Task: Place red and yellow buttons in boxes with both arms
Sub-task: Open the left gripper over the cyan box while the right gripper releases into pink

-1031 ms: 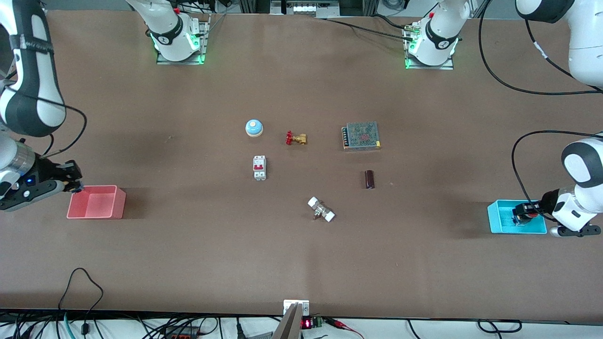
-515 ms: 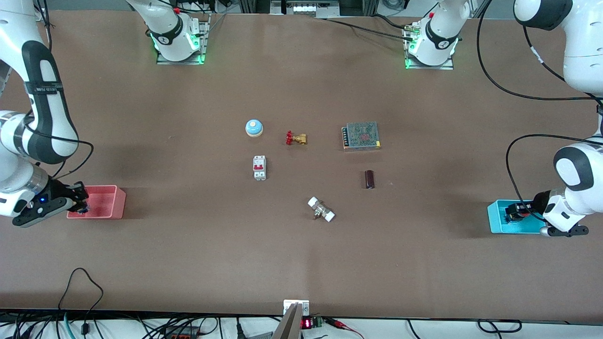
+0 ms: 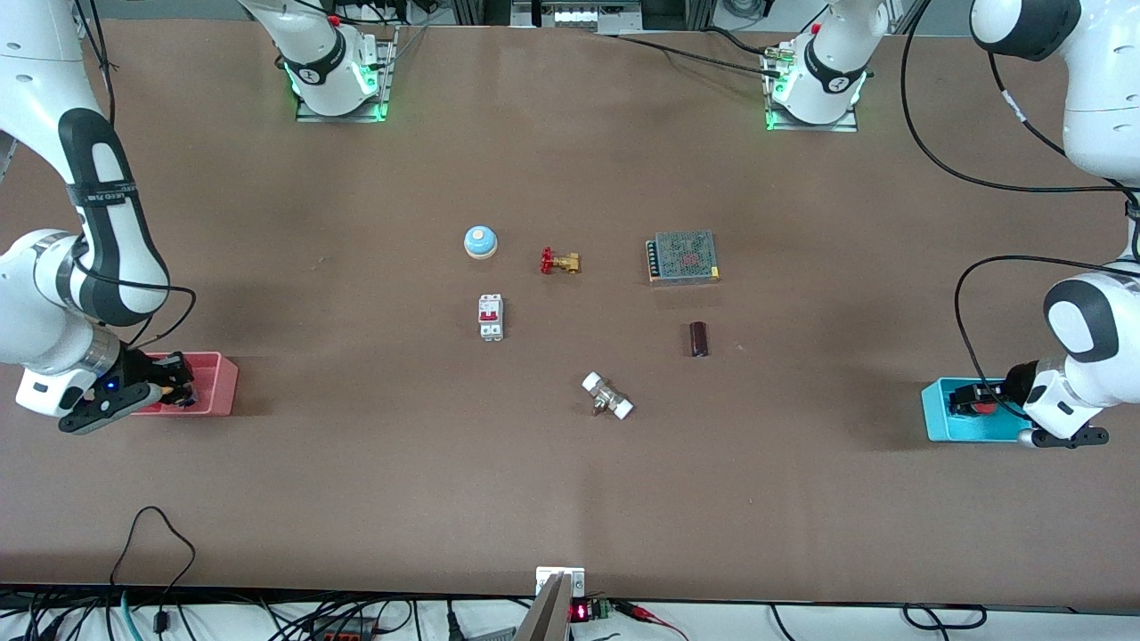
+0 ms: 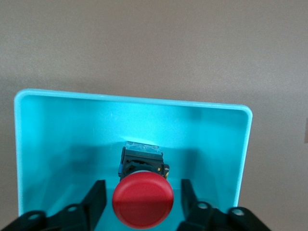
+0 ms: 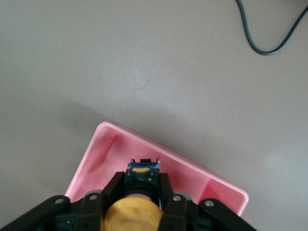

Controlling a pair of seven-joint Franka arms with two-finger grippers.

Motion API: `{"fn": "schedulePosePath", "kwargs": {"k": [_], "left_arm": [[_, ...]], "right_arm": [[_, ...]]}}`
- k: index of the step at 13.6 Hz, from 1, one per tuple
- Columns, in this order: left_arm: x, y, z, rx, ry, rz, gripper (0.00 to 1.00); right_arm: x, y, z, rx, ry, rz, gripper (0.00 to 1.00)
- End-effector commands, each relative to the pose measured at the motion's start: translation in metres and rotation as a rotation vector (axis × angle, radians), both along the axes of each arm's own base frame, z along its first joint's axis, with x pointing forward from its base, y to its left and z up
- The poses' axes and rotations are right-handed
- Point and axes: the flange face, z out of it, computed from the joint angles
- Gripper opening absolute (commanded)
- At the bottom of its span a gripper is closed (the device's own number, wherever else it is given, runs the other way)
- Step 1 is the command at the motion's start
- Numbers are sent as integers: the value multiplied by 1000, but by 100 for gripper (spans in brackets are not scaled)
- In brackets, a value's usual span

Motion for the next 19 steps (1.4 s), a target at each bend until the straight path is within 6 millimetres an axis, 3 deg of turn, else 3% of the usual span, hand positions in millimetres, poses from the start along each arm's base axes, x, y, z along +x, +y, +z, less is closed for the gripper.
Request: {"fn": "schedulePosePath", "kwargs": {"k": [1, 3, 5, 7, 12, 14, 15, 17, 19], "left_arm": [[5, 1, 9, 6, -12, -19, 100], [4, -2, 45, 12, -32, -27, 100], [8, -22, 100, 19, -59, -61, 100], [13, -66, 151, 29, -80, -127, 100], [0, -144, 238, 69, -81, -167, 100], [-5, -174, 265, 108, -94, -125, 100], [-13, -184, 282, 103, -85, -75, 100], [-30, -198, 304, 76, -68, -50, 100], [-49, -196, 322, 60, -83, -46, 100]], "right_arm": [[-5, -2, -10, 25, 4, 9, 21], [-5, -1, -12, 26, 9, 11, 21], [-8, -1, -16, 28, 19, 9, 21], [-8, -1, -18, 31, 23, 7, 21], [-13, -3, -27, 33, 35, 2, 30], [-13, -3, -28, 34, 37, 2, 39], [-12, -3, -27, 33, 34, 1, 49], [-13, -3, -28, 33, 36, 1, 65], [-12, -4, -28, 32, 33, 1, 68]]}}
